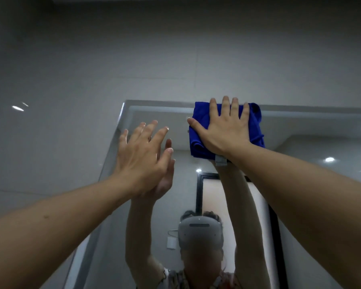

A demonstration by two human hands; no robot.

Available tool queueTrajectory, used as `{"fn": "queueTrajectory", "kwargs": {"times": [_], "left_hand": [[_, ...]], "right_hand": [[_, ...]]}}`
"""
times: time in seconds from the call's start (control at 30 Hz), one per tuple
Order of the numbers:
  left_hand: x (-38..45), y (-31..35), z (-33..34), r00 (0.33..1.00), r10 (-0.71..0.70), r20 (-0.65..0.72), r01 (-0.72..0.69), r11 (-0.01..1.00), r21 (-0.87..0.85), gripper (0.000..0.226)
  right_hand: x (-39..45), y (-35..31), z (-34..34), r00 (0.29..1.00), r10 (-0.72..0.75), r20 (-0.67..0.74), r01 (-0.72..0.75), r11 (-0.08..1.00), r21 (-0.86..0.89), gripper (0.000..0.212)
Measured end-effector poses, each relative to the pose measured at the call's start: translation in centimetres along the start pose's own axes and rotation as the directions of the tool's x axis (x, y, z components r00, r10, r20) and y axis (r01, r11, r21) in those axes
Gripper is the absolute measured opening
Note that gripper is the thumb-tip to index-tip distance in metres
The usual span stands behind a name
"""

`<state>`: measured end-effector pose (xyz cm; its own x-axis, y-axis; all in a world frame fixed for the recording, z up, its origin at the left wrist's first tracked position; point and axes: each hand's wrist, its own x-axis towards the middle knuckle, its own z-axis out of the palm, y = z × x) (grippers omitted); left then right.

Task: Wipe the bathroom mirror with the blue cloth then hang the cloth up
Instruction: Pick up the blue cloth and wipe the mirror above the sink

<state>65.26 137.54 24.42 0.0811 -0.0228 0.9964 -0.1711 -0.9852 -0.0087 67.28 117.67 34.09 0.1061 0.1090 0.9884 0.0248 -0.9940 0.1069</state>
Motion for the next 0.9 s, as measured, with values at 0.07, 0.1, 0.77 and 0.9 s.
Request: {"fn": "queueTrajectory", "kwargs": {"times": [0.07, 0.1, 0.77, 0.9], "left_hand": [[-0.4, -2.9, -0.4, 1.0, -0.019, -0.013, 0.019, 1.0, -0.006, 0.069], [-0.5, -4.3, -0.6, 0.999, -0.029, -0.015, 0.029, 1.0, -0.011, 0.068], [-1.2, -14.8, -1.9, 0.997, -0.079, -0.011, 0.076, 0.982, -0.175, 0.07], [-1.7, -16.0, -2.1, 0.998, -0.063, -0.004, 0.061, 0.983, -0.173, 0.07]], "right_hand": [[0.3, -3.2, 0.1, 1.0, -0.014, 0.002, 0.014, 1.0, 0.002, 0.106], [0.5, -4.6, 0.1, 1.0, -0.015, 0.004, 0.015, 1.0, 0.001, 0.105], [3.5, -18.0, 0.7, 0.999, -0.035, -0.005, 0.035, 0.999, -0.02, 0.107], [4.0, -19.6, 0.8, 0.999, -0.044, -0.013, 0.043, 0.999, -0.026, 0.105]]}}
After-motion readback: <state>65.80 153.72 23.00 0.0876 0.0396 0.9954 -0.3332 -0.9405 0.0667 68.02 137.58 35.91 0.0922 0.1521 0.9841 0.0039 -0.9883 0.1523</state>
